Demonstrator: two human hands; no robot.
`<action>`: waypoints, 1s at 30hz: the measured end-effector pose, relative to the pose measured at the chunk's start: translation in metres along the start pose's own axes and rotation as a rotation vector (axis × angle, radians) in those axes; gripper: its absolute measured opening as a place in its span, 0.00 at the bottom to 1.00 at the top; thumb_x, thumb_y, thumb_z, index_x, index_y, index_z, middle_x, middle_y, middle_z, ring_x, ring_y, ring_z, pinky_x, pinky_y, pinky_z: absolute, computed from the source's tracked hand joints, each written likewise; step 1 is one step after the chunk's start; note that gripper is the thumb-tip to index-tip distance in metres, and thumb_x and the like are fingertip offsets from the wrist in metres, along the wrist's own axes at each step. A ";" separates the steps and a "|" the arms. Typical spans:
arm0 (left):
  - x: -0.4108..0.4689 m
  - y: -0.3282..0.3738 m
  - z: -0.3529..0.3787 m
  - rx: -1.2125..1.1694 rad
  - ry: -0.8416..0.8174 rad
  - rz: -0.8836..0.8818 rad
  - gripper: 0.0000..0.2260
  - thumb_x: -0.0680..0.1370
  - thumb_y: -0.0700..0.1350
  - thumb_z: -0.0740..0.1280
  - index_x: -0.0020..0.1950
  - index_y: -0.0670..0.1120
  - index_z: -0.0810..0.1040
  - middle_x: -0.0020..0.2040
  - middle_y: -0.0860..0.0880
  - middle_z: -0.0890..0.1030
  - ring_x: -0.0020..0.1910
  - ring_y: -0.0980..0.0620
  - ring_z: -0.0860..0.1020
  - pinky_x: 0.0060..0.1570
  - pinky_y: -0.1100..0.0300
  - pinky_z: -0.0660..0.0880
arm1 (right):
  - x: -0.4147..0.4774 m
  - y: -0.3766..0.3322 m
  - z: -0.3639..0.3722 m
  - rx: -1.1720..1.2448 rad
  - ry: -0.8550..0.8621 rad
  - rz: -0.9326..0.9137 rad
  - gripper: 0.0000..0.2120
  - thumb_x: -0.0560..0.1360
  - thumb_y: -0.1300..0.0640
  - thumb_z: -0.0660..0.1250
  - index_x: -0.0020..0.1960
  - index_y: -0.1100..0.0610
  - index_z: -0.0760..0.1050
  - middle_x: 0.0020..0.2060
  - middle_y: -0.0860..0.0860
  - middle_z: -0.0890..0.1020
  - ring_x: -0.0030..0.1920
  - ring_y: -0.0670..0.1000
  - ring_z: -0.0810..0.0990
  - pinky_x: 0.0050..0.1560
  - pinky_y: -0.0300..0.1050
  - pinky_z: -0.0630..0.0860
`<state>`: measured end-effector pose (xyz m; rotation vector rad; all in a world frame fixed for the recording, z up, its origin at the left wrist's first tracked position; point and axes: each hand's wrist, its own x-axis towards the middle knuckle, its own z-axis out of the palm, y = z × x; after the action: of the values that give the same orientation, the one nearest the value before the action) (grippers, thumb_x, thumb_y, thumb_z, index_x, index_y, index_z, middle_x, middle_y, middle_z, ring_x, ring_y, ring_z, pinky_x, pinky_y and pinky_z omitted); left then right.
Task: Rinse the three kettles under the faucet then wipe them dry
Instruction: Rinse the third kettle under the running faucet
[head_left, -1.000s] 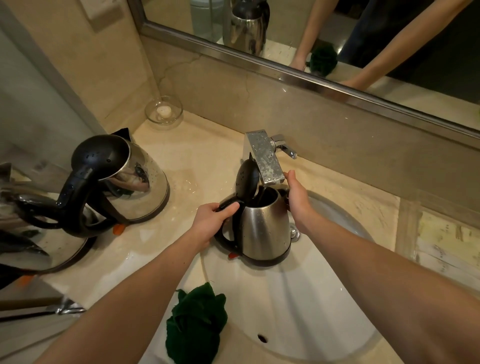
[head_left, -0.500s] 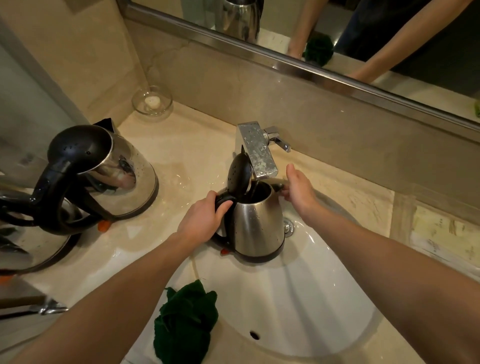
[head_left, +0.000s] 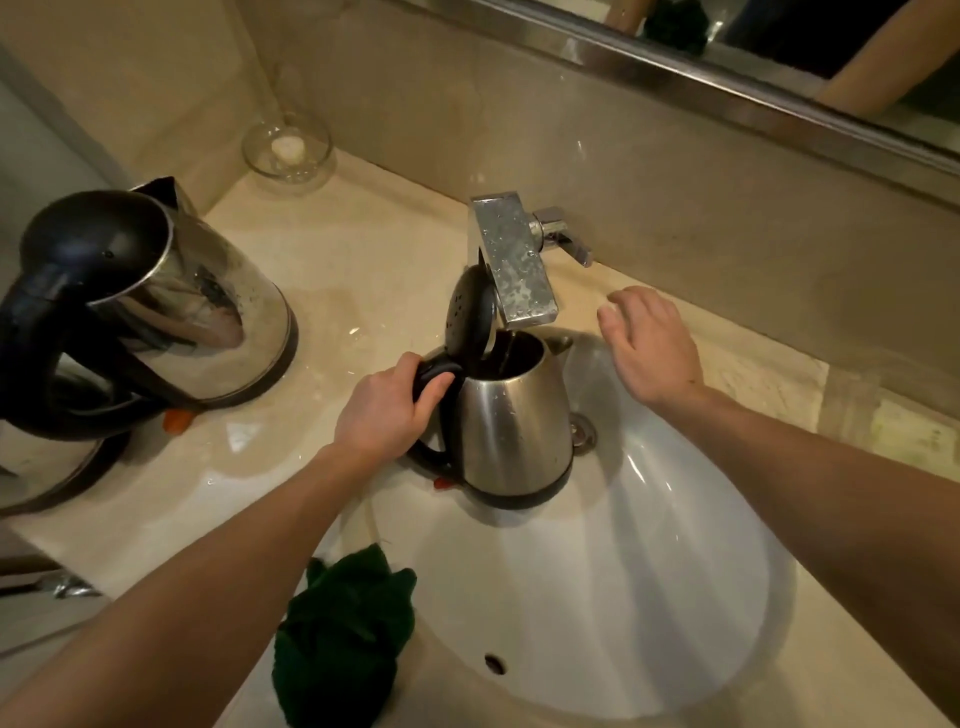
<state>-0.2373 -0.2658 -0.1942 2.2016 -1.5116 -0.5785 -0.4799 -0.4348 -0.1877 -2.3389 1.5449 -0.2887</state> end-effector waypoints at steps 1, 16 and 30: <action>0.000 0.000 0.000 0.000 -0.001 -0.004 0.19 0.79 0.59 0.56 0.59 0.46 0.72 0.44 0.47 0.80 0.42 0.49 0.78 0.43 0.53 0.78 | 0.001 0.001 0.002 -0.017 -0.010 -0.031 0.22 0.83 0.44 0.50 0.69 0.55 0.70 0.68 0.52 0.71 0.69 0.53 0.66 0.69 0.50 0.62; 0.001 -0.004 0.005 0.010 0.028 0.046 0.18 0.80 0.57 0.56 0.60 0.46 0.73 0.47 0.49 0.79 0.42 0.50 0.77 0.43 0.55 0.77 | 0.025 0.024 0.010 -0.221 -0.093 -0.243 0.25 0.82 0.41 0.47 0.70 0.53 0.67 0.72 0.54 0.67 0.72 0.56 0.63 0.74 0.53 0.58; 0.003 -0.005 0.008 0.032 0.019 0.038 0.19 0.79 0.58 0.55 0.58 0.45 0.73 0.44 0.50 0.78 0.40 0.51 0.77 0.39 0.58 0.76 | 0.034 0.027 0.009 -0.395 -0.138 -0.311 0.29 0.79 0.36 0.44 0.67 0.54 0.65 0.67 0.56 0.67 0.65 0.60 0.62 0.69 0.57 0.63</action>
<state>-0.2364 -0.2680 -0.2037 2.1907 -1.5596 -0.5236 -0.4865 -0.4747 -0.2067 -2.8373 1.2613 0.1207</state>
